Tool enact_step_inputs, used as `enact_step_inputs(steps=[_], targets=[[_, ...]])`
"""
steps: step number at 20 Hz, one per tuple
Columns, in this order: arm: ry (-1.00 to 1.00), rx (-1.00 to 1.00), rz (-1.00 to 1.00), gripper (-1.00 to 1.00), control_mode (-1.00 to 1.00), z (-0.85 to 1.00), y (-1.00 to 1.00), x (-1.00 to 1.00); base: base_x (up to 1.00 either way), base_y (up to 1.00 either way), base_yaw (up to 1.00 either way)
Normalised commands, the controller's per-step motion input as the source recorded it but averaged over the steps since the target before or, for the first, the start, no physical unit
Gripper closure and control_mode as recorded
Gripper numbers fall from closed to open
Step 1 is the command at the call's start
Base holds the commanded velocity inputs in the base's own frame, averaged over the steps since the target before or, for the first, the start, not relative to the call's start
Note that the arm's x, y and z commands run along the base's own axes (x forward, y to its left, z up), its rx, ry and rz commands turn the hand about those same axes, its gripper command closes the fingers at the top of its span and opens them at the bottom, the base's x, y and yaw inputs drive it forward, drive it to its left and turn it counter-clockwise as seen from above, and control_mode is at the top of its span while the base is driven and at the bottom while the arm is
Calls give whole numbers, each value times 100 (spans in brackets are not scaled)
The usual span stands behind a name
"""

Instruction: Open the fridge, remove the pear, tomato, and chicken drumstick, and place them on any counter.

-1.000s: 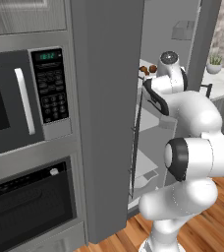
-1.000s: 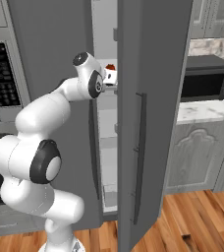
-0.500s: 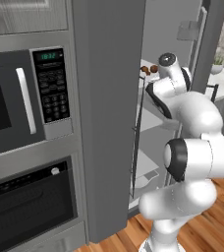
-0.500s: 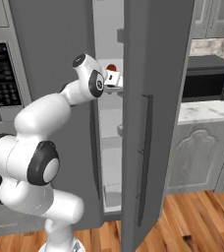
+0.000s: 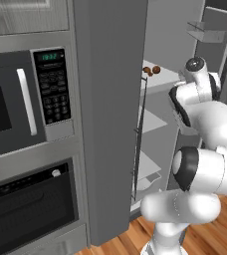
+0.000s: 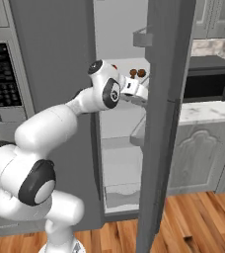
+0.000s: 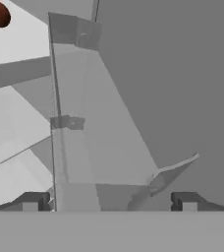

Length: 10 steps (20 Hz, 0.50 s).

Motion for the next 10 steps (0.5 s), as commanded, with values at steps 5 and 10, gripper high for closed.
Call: enact_step_inputs(steps=[5, 10], targets=[[-16, 1, 0, -100, -100, -5, -100, -16, 0, 0, 0], [-21, 1, 0, -100, -100, -6, -100, 1, 0, 0, 0]])
